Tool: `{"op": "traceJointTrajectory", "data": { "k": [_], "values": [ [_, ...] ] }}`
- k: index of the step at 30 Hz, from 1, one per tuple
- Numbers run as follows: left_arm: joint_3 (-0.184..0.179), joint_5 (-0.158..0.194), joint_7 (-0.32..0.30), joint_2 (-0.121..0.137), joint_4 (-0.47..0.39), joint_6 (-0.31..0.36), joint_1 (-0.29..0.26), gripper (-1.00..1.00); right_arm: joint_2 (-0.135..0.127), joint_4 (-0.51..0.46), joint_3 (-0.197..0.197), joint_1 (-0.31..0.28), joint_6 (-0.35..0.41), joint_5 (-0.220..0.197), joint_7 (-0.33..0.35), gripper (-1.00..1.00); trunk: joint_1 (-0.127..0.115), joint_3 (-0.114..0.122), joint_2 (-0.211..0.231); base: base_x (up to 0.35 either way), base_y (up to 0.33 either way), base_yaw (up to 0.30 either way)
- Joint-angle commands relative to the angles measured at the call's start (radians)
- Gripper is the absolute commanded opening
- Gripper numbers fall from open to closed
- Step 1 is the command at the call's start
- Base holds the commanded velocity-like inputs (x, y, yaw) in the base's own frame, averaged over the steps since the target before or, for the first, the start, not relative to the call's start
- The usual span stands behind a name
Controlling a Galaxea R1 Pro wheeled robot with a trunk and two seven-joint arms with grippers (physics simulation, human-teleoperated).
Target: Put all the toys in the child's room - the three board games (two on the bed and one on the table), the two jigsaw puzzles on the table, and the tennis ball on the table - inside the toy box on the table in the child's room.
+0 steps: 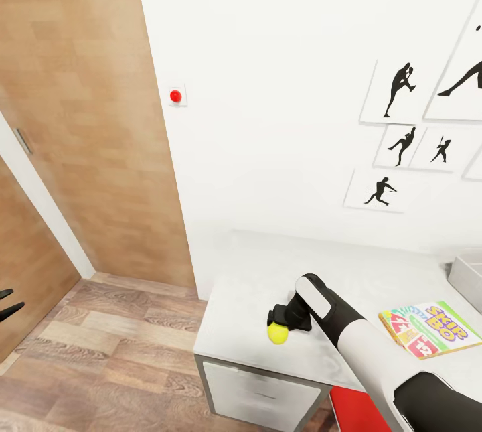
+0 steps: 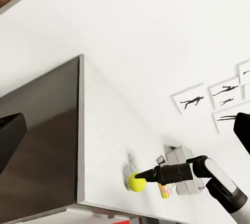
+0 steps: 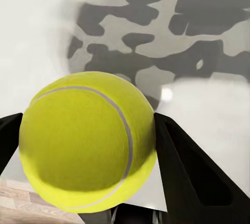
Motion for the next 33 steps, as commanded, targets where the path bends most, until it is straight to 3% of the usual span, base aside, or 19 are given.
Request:
{"op": "traceJointTrajectory", "data": {
  "k": [1,10,33],
  "values": [
    [0.0,-0.001,-0.004,0.0,0.0,0.011,-0.001,1.0,-0.001,-0.001,0.004,-0.001,-0.001,-0.014,-0.013,-1.0,0.001,-0.002,-0.002,0.0,0.0,0.0],
    [0.0,-0.001,-0.004,0.0,0.0,0.011,-0.001,1.0,-0.001,-0.001,0.004,-0.001,-0.003,-0.015,-0.013,-1.0,0.001,0.001,-0.002,0.0,0.0,0.0],
    [0.0,-0.001,-0.004,0.0,-0.001,0.009,-0.001,1.0,-0.003,-0.019,0.003,-0.001,-0.002,-0.017,-0.01,-1.0,0.001,0.038,-0.002,0.0,0.0,0.0]
  ]
}}
